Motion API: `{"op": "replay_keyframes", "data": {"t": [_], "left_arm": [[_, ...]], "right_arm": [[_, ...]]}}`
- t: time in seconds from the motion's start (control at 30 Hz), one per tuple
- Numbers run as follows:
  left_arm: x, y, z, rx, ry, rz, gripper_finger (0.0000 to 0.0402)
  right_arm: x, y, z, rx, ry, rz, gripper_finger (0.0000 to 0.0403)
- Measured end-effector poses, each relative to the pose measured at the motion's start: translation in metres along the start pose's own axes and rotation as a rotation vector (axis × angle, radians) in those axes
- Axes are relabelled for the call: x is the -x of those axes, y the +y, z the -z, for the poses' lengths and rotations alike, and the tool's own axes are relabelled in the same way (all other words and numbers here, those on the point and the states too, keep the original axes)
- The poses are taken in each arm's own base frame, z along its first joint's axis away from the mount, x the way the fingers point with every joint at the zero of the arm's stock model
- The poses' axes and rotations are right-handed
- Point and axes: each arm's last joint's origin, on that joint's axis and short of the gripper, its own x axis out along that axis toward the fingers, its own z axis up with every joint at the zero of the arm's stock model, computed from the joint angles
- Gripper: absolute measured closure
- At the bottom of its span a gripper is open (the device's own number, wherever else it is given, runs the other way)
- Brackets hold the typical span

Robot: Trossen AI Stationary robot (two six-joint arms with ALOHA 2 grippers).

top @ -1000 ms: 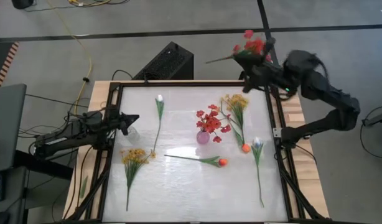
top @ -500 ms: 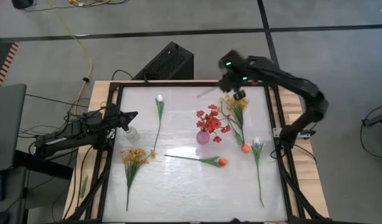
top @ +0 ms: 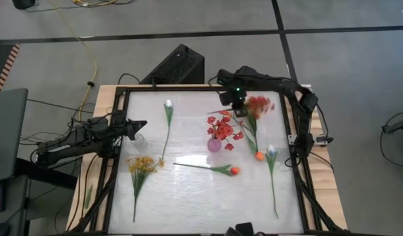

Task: Sort flowers into vase by color
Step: Put the orange flowers into the violet vase

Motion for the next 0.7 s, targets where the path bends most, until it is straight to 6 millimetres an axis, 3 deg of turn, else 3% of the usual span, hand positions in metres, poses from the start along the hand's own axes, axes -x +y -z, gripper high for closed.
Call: {"op": "replay_keyframes", "data": {"t": [0.2, 0.3, 0.47, 0.57, 0.7], "left_arm": [[0.000, 0.000, 0.000, -0.020, 0.006, 0.007, 0.0401], [0.000, 0.000, 0.000, -0.047, 0.006, 0.007, 0.0401], [0.000, 0.000, 0.000, -0.060, 0.006, 0.006, 0.0401], [0.000, 0.000, 0.000, -0.076, 0.005, 0.006, 0.0401], [0.000, 0.000, 0.000, -0.096, 0.009, 0.010, 0.0401]], "right_arm": [[0.000, -0.001, 0.005, -0.141, 0.021, -0.017, 0.0213], [0.007, -0.001, 0.008, -0.359, 0.011, -0.008, 0.0190], [0.012, -0.004, 0.020, -0.973, 0.025, -0.060, 0.0182], [0.011, -0.004, 0.025, -1.125, 0.057, -0.068, 0.0187], [-0.006, 0.000, 0.024, -1.270, 0.070, -0.065, 0.0197]]}}
